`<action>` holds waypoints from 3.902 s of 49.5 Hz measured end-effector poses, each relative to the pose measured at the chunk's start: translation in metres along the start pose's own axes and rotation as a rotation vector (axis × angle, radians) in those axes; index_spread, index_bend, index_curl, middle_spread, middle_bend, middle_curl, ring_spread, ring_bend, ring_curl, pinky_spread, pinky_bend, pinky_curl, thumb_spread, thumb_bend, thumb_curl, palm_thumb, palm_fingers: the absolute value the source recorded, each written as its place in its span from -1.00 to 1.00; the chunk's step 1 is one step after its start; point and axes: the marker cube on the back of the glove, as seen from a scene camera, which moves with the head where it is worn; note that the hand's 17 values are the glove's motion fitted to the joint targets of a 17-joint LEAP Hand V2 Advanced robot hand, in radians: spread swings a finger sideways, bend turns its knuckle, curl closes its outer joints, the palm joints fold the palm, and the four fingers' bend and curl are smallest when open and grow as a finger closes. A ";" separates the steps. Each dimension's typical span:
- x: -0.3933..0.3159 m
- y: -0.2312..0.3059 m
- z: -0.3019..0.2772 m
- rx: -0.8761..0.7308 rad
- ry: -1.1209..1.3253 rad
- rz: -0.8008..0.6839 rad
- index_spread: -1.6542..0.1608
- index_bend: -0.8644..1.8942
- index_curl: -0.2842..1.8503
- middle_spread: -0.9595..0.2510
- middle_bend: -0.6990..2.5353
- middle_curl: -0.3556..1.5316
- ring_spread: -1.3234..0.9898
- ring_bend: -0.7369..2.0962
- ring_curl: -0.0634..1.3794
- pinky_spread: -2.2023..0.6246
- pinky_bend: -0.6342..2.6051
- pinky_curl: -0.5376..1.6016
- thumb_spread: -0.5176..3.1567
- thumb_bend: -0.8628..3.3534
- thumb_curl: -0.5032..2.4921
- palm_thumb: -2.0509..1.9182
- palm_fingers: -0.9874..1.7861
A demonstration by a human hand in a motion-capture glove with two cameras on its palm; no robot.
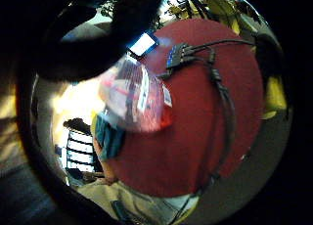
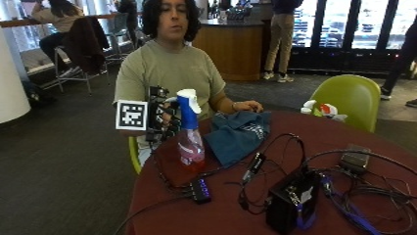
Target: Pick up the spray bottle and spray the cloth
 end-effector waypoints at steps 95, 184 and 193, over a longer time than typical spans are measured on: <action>-0.189 -0.004 0.138 -1.289 0.873 0.061 0.55 -0.20 -0.24 0.29 -0.22 -0.06 -0.03 -0.08 -0.24 0.40 -0.34 -0.10 -0.49 -0.61 -0.20 0.52 0.67; -0.127 0.041 0.465 -0.801 -0.415 -0.123 0.55 -0.21 -0.19 0.35 -0.19 -0.05 0.00 -0.06 -0.23 0.37 -0.32 -0.10 -0.51 -0.61 -0.15 0.54 0.67; -0.127 0.047 0.468 -0.761 -0.425 -0.178 0.56 -0.21 -0.19 0.35 -0.20 -0.05 0.00 -0.06 -0.24 0.37 -0.33 -0.10 -0.51 -0.61 -0.15 0.54 0.67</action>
